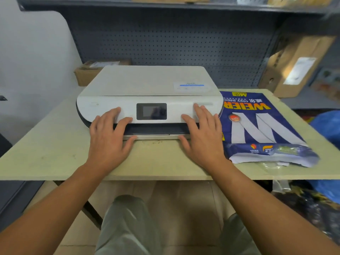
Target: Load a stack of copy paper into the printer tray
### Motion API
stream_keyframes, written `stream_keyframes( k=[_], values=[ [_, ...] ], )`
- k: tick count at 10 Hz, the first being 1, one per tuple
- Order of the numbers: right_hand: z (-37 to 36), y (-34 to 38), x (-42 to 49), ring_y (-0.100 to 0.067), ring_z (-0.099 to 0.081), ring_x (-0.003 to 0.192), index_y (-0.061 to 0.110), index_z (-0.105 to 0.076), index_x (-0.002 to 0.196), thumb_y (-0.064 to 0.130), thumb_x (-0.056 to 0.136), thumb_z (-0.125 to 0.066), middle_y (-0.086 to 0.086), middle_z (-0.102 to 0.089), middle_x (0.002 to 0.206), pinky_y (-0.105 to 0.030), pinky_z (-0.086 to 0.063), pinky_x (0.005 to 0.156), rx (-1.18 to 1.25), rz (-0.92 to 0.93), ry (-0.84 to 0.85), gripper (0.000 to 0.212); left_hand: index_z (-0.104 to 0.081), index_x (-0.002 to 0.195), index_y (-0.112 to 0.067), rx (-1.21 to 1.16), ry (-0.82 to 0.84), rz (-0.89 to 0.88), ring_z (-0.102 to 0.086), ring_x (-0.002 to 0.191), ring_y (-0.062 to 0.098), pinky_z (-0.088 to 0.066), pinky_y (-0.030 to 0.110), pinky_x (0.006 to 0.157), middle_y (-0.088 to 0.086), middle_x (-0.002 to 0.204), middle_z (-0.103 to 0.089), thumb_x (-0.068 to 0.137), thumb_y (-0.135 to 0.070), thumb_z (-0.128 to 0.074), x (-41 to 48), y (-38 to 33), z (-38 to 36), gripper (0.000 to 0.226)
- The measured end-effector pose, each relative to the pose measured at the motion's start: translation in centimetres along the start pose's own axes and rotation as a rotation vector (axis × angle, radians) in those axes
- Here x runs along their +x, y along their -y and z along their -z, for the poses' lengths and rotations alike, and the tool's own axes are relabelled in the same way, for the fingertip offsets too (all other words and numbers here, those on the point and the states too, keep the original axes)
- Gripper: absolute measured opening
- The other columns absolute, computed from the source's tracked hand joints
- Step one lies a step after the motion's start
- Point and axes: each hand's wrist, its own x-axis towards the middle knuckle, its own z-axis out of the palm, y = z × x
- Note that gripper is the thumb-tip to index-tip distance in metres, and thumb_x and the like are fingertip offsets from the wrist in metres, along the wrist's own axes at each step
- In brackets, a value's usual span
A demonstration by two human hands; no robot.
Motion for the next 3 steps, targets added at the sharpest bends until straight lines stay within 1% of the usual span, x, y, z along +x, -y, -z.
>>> stream_keyframes(
  k=[1, 2, 3],
  values=[
    [0.0, 0.3, -0.4, -0.032, -0.021, 0.153, 0.028, -0.044, 0.144, 0.047, 0.090, -0.058, -0.012, -0.026, 0.165, -0.060, -0.022, 0.120, 0.028, 0.003, 0.046, 0.059, -0.056, 0.132, -0.016, -0.010, 0.031, 0.008, -0.037, 0.138, 0.038, -0.023, 0.059, 0.115, 0.018, 0.150, -0.040, 0.088, -0.042, -0.057, -0.3, 0.0, 0.1, 0.051],
    [1.4, 0.3, -0.1, -0.032, -0.017, 0.155, 0.030, -0.038, 0.148, 0.045, 0.093, -0.054, -0.012, -0.020, 0.167, -0.059, -0.021, 0.121, 0.014, 0.012, 0.105, 0.059, -0.056, 0.132, -0.020, -0.060, 0.047, 0.018, -0.035, 0.139, 0.036, -0.020, 0.058, 0.117, 0.016, 0.152, -0.039, 0.086, -0.040, -0.054, -0.1, -0.3, 0.9, 0.051],
    [3.3, -0.2, 1.2, -0.029, -0.023, 0.152, 0.030, -0.039, 0.146, 0.047, 0.093, -0.054, -0.007, -0.029, 0.163, -0.060, -0.020, 0.121, 0.017, 0.034, 0.177, 0.058, -0.053, 0.134, -0.026, -0.105, 0.058, 0.028, -0.034, 0.140, 0.033, -0.023, 0.058, 0.117, 0.009, 0.156, -0.034, 0.087, -0.041, -0.051, 0.6, -0.5, 1.8, 0.050]
  ],
)
